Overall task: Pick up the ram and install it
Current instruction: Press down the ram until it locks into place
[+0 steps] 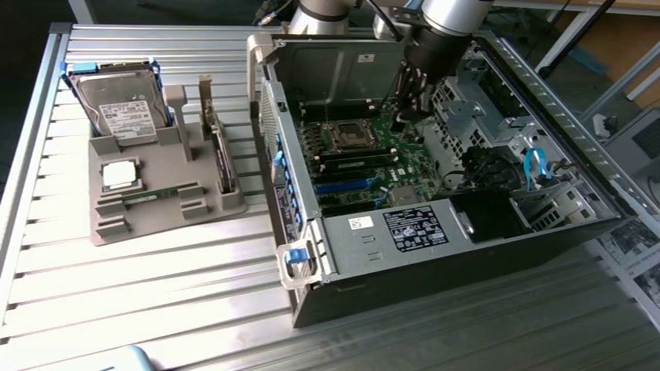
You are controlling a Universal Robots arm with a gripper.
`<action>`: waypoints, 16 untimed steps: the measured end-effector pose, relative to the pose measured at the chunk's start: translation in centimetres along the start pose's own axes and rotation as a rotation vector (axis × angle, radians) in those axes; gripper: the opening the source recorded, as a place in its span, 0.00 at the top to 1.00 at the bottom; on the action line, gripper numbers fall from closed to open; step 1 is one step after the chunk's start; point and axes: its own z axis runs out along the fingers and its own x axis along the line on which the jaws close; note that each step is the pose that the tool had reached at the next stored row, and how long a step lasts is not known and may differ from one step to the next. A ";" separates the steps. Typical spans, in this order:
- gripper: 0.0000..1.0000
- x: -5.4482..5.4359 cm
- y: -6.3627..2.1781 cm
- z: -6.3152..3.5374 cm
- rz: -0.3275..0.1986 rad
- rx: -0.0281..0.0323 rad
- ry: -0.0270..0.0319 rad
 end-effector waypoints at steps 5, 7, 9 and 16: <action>0.89 0.0 0.00 0.00 0.030 -0.0021 -0.0014; 0.89 0.0 0.00 0.00 0.043 -0.0030 -0.0019; 0.89 0.0 0.00 0.01 0.055 -0.0038 -0.0025; 0.89 0.0 0.00 0.01 0.102 -0.0072 -0.0046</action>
